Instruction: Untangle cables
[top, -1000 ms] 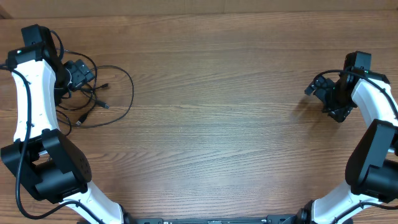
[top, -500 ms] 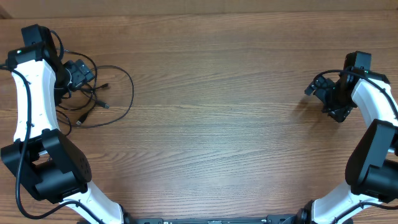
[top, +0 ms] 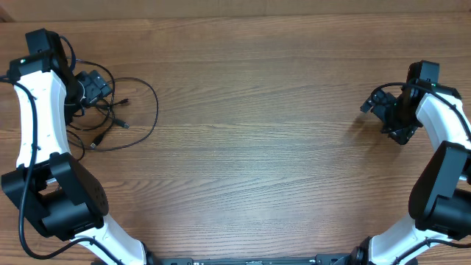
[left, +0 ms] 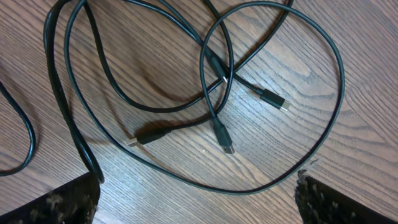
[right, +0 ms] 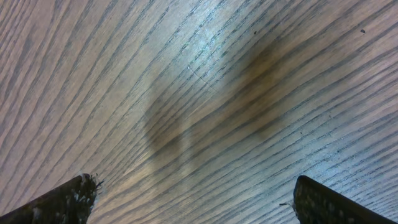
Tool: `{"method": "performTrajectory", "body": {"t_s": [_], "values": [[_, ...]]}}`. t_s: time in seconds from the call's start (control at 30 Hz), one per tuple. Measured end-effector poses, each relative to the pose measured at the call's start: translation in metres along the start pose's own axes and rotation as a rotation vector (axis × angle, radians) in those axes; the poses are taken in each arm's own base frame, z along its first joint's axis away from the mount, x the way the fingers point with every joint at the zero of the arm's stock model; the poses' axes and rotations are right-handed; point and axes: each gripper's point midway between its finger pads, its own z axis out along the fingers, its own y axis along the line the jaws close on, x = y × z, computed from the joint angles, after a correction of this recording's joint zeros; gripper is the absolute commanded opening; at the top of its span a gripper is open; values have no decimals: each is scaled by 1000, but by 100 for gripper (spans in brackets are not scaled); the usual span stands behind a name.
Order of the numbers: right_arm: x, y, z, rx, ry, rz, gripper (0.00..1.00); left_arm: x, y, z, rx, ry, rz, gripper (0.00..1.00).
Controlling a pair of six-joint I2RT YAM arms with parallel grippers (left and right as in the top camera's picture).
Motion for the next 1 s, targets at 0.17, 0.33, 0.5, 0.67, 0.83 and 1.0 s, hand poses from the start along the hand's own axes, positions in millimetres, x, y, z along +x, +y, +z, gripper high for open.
{"method": "performTrajectory", "body": {"t_s": [0.17,0.33,0.5,0.67,0.83,1.0], "values": [[0,0,0,0,0,0,100,0,-1,0,3,1,2,100],[0,0,0,0,-1,0,100,0,-1,0,3,1,2,100],[0,0,0,0,-1,0,100,-1,-1,-10,12,-22,1,100],[0,0,0,0,0,0,100,2,6,-64,27,-114,5,100],[0,0,0,0,0,0,100,21,21,-126,36,-201,5,100],[0,0,0,0,0,1,100,29,23,-157,63,-270,5,100]]}}
